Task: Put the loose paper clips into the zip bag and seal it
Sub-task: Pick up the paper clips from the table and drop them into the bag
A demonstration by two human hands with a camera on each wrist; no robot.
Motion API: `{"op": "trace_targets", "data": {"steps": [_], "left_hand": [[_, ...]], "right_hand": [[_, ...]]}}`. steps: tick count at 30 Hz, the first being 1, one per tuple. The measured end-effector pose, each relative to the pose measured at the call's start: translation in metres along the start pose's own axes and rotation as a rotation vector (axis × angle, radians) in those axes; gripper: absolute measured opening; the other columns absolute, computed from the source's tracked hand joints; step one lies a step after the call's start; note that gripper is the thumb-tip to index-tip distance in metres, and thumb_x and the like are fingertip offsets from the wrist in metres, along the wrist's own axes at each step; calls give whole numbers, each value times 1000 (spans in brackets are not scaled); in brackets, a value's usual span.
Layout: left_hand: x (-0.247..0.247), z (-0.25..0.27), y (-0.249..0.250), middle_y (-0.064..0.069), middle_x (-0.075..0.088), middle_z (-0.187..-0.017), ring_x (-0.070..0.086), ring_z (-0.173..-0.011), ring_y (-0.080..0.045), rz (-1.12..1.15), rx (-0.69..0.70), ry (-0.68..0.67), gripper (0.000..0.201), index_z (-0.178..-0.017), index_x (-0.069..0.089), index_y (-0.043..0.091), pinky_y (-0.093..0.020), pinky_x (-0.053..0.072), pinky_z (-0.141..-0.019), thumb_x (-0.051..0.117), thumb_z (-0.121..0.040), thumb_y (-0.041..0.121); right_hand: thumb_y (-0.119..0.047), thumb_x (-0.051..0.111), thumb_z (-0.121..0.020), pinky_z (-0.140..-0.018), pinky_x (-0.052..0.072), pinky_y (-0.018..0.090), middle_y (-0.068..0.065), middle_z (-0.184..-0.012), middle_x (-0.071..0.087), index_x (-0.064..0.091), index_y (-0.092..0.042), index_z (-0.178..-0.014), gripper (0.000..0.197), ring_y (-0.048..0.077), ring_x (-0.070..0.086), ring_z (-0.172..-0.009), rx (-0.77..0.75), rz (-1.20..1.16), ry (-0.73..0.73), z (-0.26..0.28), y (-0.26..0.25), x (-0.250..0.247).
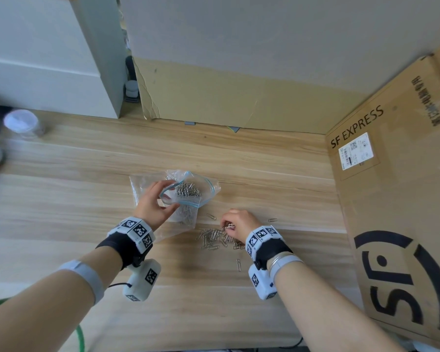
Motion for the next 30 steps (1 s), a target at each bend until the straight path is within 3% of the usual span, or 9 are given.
{"op": "trace_targets", "data": {"steps": [2,5,7,12,18,22,25,28,30], "left_hand": [[0,0,-1,1,51,-111,52,-95,-17,9,-12,0,51,-118,50,17,-38,55,-81,71,-72,8],[2,-1,-1,1,50,-113,51,-95,-15,32,-23,-11,53,-120,49,17,-13,53,-69,71,-72,7],[3,-1,0,1,49,-114,51,-93,-14,43,-19,-16,54,-120,49,18,-4,49,-63,71,-72,6],[7,-4,1,0,49,-113,50,-95,-14,51,15,-15,56,-113,47,33,-6,50,-61,72,-71,6],[8,-7,5,-1,48,-112,49,-100,-15,54,30,1,55,-119,50,16,-9,52,-64,73,-70,6],[6,-6,4,0,48,-113,49,-100,-13,72,27,-5,56,-114,46,29,-7,51,-62,72,-71,6],[3,-4,2,1,49,-114,50,-98,-12,67,24,-2,54,-116,48,28,-6,49,-62,71,-71,7],[2,-2,1,3,51,-109,51,-90,-11,77,32,-2,54,-111,47,36,-5,48,-59,71,-72,8],[3,-2,0,12,49,-105,51,-88,-8,92,30,-5,58,-105,43,46,-5,47,-59,71,-72,7]], "right_hand": [[-4,60,-78,-86,51,35,5,-99,67,68,-12,-91,17,19,62,-89,19,-57,50,0,3,-7],[-5,62,-79,-85,54,31,4,-96,67,68,-12,-90,14,16,62,-87,22,-96,101,3,-2,-29],[-5,60,-82,-83,55,28,6,-95,68,67,-10,-91,13,16,64,-86,-7,-111,146,0,-13,-51],[-4,63,-79,-81,53,23,6,-90,71,70,-10,-88,13,15,64,-82,-113,-167,298,-21,-57,-102],[-12,71,-75,-82,52,27,4,-89,72,72,-14,-89,14,15,64,-80,-148,-190,215,-51,-96,-92],[-16,63,-83,-84,53,24,1,-98,72,70,-17,-99,17,12,66,-85,-44,-215,315,-40,-67,-108],[-10,55,-88,-91,51,28,4,-110,68,65,-14,-107,22,16,64,-95,153,-176,384,-28,-8,-112],[3,47,-88,-105,31,22,2,-133,51,53,-19,-125,43,19,51,-118,286,-100,214,-24,35,-83],[14,39,-85,-114,19,25,-3,-150,28,35,-23,-139,66,20,29,-137,262,-72,82,-29,38,-61]]}}
Point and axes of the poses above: each hand's wrist, its own z-axis away from the middle knuckle, its own x-axis out of the palm, y = z × x, the point moved 10 cm from there along -z, towards the middle knuckle
